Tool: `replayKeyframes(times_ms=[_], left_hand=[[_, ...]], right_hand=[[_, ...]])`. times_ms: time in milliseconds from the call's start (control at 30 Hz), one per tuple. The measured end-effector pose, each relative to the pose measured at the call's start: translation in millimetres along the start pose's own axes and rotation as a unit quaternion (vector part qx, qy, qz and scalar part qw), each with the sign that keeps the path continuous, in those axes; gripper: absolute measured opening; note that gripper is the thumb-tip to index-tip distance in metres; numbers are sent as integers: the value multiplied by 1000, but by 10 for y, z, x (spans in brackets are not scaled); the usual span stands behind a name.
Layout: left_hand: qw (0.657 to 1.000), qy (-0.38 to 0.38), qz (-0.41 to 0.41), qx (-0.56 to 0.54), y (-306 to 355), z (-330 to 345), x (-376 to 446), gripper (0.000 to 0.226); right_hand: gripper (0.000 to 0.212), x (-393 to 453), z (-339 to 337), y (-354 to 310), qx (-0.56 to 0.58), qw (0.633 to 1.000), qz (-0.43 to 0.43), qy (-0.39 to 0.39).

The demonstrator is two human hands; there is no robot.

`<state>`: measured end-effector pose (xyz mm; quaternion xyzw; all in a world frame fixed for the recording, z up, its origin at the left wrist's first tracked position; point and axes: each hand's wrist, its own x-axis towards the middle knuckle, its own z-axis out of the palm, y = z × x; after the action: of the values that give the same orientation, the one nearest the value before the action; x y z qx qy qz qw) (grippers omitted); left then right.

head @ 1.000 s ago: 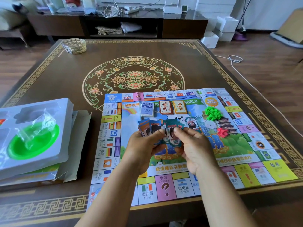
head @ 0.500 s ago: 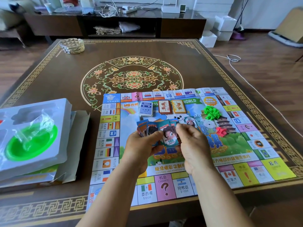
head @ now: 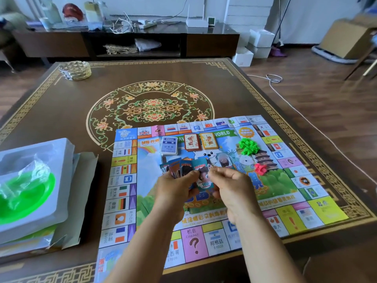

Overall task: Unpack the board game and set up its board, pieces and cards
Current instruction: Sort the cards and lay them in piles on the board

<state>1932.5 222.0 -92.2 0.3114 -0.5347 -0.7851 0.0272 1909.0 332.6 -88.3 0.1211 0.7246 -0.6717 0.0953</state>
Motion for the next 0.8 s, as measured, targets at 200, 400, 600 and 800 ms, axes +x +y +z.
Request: replayKeyframes(times_ms=[200, 400, 600, 800], left_hand=[[999, -10, -27, -46, 96, 170, 101, 9], [993, -75, -68, -63, 117, 34, 143, 10], [992, -82, -66, -65, 80, -94, 107, 15], [995, -35, -68, -70, 59, -134, 20, 10]], right_hand=[[11, 484, -160, -47, -121, 986, -49, 104], [5, 851, -185, 82, -277, 948, -50, 150], [12, 896, -139, 173, -447, 870, -105, 179], [13, 408, -75, -79, -219, 970, -101, 22]])
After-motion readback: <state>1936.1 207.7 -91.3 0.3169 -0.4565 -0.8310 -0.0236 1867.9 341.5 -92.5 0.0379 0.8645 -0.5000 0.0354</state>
